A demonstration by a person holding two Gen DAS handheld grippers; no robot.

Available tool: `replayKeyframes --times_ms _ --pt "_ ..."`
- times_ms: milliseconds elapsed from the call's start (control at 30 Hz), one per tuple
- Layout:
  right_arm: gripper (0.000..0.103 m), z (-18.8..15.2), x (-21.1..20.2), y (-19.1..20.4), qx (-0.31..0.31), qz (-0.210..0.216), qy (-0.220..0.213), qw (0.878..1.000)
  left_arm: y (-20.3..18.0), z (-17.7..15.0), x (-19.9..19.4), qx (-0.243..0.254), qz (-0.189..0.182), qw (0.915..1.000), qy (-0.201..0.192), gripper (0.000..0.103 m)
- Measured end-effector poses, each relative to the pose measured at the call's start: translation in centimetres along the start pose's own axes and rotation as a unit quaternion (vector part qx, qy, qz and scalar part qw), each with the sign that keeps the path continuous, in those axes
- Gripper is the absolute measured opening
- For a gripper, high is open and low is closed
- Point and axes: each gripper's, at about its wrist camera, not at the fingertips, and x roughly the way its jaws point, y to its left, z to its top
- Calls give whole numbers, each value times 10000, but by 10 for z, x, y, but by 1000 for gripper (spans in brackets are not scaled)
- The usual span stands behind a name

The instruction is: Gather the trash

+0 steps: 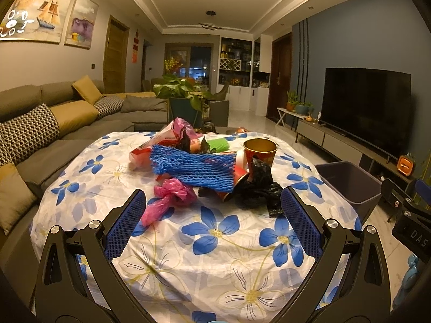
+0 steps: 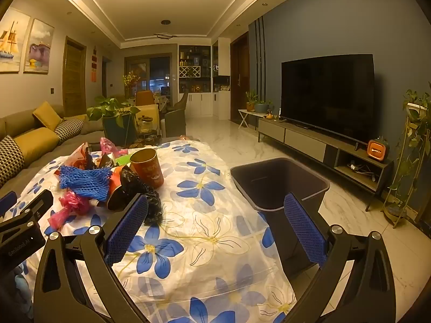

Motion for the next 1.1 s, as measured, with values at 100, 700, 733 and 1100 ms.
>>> replayKeyframes --times_ms 100,700,733,1100 --pt "98 0 1 0 8 -5 5 10000 -1 -1 1 13 2 10000 22 99" --pt "98 -1 2 -1 1 -14 -6 10000 -2 -2 1 -6 -33 10000 30 99" --pt "98 -1 2 -1 0 -15 -3 10000 -2 -2 1 -10 -32 10000 33 99" --pt "98 -4 3 -2 -24 -12 0 10000 -2 -4 2 -10 -35 10000 48 99"
